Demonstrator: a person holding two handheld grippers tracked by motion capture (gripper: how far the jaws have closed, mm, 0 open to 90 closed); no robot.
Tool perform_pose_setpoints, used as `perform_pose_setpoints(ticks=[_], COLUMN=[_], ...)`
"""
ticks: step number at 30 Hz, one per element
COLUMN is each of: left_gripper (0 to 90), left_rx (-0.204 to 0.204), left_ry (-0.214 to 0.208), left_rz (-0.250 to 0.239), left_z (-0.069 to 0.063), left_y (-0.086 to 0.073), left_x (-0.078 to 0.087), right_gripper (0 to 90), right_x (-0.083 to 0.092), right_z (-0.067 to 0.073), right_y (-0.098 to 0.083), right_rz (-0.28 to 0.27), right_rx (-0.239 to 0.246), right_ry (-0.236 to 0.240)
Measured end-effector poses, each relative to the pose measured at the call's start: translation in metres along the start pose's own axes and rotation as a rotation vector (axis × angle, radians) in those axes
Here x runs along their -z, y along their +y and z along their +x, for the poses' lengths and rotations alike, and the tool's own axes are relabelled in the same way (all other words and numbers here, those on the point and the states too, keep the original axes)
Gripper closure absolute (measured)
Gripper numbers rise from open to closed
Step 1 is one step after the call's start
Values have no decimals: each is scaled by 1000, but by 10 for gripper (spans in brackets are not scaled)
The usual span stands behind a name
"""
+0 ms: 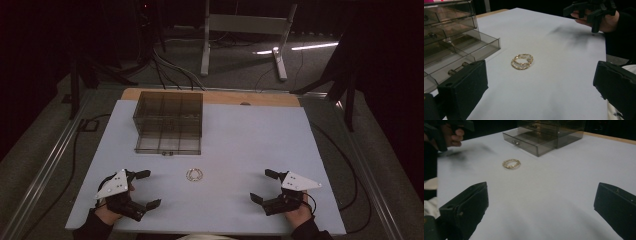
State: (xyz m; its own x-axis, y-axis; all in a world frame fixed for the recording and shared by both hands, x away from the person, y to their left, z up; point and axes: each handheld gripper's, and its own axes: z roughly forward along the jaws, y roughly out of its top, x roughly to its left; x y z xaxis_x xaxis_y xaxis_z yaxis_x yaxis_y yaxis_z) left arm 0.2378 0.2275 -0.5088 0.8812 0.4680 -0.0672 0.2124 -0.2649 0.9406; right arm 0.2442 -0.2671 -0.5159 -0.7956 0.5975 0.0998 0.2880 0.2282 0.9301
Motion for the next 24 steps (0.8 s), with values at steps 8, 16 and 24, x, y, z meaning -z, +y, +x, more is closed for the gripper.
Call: perform_pose_setpoints(ticks=[8, 16, 24], left_gripper=[5, 5, 5], left_rx=[11, 11, 7], left_ry=[8, 3, -14], left_rz=[1, -6, 4], left_z=[0, -1, 0], left_y=[6, 19, 35], left_x=[1, 2, -3], right_gripper=[0, 0, 0], right_x=[1, 6, 6], right_z=[1, 3, 1], right_y=[1, 5, 5], right_rz=[-8, -51, -52], right_rx=[12, -9, -18], right_ry=[-14, -26, -44])
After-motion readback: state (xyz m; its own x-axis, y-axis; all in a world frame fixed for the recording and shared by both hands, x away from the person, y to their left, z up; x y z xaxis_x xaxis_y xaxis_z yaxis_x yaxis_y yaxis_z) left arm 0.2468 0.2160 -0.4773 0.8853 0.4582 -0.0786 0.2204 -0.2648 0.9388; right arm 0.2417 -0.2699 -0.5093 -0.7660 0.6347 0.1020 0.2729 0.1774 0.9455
